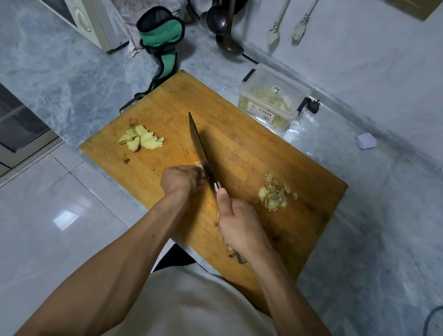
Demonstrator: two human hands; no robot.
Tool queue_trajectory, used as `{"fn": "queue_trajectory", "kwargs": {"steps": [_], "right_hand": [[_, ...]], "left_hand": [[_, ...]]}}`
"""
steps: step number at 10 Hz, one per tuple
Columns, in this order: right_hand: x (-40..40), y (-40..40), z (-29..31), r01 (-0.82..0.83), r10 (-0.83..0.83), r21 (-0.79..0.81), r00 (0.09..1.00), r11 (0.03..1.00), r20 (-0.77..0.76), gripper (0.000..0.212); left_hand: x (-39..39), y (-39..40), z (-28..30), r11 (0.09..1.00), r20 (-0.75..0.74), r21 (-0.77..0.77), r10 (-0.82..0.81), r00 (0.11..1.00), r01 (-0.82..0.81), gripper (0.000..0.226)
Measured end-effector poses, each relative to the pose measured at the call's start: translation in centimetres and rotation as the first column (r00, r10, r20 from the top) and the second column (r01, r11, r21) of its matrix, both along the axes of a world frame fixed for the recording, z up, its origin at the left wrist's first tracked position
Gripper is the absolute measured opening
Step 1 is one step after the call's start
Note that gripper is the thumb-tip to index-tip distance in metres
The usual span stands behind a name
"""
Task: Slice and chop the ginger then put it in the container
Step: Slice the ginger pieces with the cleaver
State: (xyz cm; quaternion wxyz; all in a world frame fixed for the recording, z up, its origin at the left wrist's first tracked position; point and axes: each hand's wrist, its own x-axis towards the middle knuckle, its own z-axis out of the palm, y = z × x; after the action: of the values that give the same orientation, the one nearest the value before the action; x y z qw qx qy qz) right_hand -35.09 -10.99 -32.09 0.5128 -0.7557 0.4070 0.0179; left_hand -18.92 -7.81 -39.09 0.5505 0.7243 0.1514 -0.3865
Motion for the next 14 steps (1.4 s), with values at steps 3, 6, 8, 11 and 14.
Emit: {"fn": "queue_trajectory", "kwargs": {"steps": [3, 6, 8, 11, 14], "right_hand": [[-0.1, 0.5, 0.1, -0.023, 0.023, -0.034, 1.000, 0.999, 0.007, 0.064], [0.3, 0.7, 0.3, -0.054, 0.054, -0.089, 0.999, 0.995, -0.007, 0.063], [1.2, 0.0, -0.1, -0.029, 0.028, -0.018, 0.999, 0.999, -0.040, 0.067], [2.7, -0.6, -1.5, 0.029, -0.029, 0.009, 0.999, 1.000, -0.022, 0.065], [0.0, 0.6, -0.5, 0.031, -0.034, 0.044, 0.997, 0.999, 0.072, 0.063]], "left_hand": [[0.4, -0.5, -1.3, 0.998, 0.029, -0.009, -0.070, 0.997, 0.070, 0.025], [-0.3, -1.0, -0.8, 0.999, 0.121, 0.051, 0.000, 0.993, -0.006, 0.025], [0.0, -1.2, -1.0, 0.997, 0.121, 0.062, 0.047, 0.992, -0.054, 0.026], [-0.5, -0.7, -0.5, 0.999, 0.141, 0.045, -0.001, 0.990, -0.005, 0.025], [-0.2, -0.8, -0.9, 0.998, 0.053, 0.030, 0.052, 0.997, -0.054, 0.021]]}}
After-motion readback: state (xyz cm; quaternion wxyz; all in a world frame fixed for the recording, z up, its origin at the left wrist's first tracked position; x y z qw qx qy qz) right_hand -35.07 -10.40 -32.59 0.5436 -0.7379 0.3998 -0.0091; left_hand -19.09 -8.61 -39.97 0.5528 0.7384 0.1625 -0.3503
